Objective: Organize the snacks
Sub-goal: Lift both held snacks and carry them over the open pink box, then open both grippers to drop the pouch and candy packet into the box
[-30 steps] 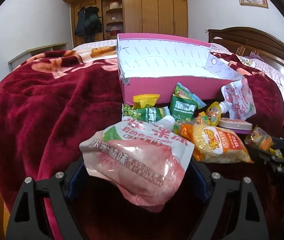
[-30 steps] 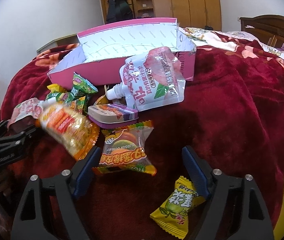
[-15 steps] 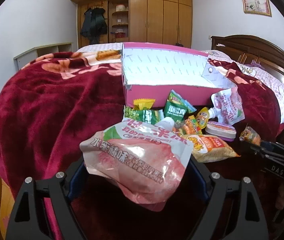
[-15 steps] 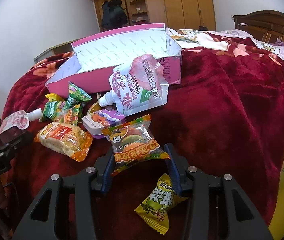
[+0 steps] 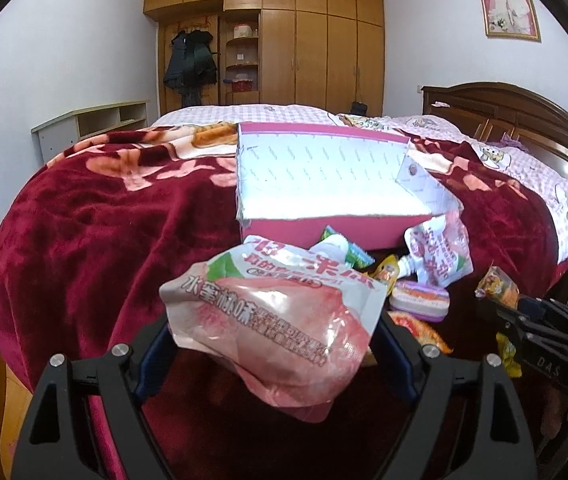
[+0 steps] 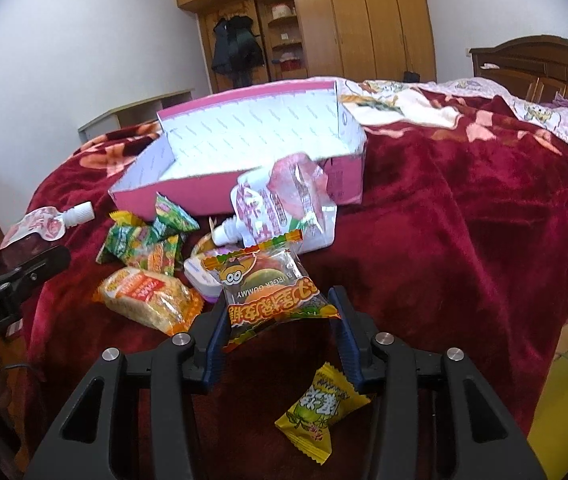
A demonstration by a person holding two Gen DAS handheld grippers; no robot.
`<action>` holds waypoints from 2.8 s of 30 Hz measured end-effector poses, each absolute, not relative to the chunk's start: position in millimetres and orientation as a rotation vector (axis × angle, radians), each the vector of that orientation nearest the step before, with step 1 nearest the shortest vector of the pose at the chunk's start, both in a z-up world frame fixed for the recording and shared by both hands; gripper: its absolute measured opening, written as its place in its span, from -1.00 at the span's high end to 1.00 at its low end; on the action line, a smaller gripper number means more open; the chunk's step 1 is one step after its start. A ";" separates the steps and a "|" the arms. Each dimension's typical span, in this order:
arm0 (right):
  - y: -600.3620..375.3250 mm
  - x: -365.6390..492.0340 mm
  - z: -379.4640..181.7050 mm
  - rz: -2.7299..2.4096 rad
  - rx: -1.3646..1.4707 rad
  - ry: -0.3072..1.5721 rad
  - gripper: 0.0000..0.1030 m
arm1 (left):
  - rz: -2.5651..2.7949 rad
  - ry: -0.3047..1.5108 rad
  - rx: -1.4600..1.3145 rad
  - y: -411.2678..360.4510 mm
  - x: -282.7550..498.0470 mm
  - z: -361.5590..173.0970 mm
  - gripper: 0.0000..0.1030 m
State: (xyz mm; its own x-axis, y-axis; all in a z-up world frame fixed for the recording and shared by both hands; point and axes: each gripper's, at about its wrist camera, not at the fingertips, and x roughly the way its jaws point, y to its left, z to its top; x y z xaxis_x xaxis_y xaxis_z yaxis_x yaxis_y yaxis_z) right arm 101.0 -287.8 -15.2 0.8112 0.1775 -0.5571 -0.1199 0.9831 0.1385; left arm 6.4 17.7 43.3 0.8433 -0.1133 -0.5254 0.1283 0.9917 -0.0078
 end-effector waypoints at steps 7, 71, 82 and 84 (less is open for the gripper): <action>-285.1 108.1 -2.5 0.187 0.094 0.592 0.08 | -0.115 0.540 0.031 8.9 18.7 55.1 -0.73; -286.4 334.2 14.0 0.199 0.062 0.766 0.08 | -0.055 0.820 0.034 -48.2 249.6 35.5 -0.74; -288.0 327.3 22.7 0.213 0.076 0.755 -0.14 | -0.051 0.820 0.063 -53.4 244.4 36.0 -0.76; -287.2 322.3 27.2 0.218 0.073 0.743 -0.15 | -0.051 0.812 0.091 -56.8 241.5 37.6 -0.81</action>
